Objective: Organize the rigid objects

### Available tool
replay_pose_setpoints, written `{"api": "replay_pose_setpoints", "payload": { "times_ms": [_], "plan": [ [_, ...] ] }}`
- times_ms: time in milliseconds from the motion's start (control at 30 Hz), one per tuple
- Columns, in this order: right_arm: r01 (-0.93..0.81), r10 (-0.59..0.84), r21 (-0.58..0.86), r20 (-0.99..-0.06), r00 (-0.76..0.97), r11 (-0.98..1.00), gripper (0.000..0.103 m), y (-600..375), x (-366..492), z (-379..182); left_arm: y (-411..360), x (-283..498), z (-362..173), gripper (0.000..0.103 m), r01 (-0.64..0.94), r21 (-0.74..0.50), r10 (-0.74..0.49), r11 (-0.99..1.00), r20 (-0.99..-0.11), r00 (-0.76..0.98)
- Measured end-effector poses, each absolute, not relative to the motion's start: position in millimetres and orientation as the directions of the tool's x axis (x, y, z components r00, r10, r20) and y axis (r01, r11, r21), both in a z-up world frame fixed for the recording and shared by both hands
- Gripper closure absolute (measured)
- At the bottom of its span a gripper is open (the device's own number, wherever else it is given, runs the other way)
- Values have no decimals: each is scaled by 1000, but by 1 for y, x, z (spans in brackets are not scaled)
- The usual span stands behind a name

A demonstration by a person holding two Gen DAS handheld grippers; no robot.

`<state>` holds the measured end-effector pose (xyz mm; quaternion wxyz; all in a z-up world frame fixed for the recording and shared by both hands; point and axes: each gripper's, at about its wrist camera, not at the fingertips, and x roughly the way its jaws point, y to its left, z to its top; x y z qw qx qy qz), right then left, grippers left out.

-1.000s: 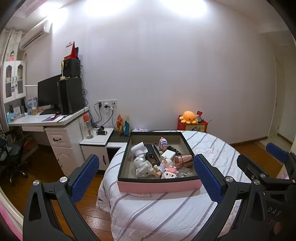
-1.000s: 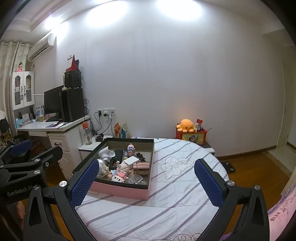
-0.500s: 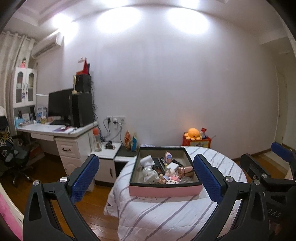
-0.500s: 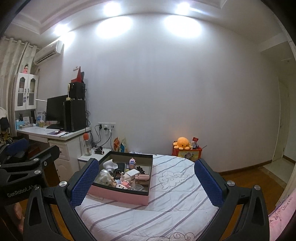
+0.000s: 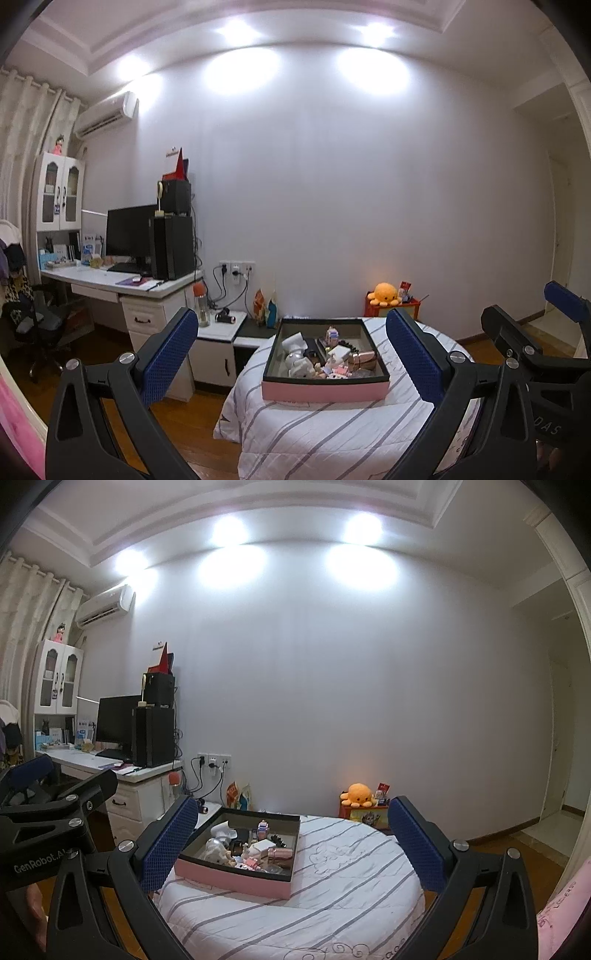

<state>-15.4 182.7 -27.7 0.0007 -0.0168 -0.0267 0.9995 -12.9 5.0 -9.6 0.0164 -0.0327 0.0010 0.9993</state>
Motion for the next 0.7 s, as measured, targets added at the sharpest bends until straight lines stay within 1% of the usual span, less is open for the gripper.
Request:
{"api": "replay_pose_setpoints", "payload": {
  "times_ms": [233,400,700],
  "plan": [
    [-26,25,-58,11,-1000,-998,0,190,1,-21,13,0,-2,0,-56,3,56,-998,-41,-998],
    [-25,25,-51,11,-1000,-998,0,192,3,-19,15,5,0,0,-53,2,53,-999,-31,-998],
    [-41,41,-55,2,-999,-998,0,189,0,-19,14,1,-2,0,-66,-8,66,-998,-48,-997]
  ]
}}
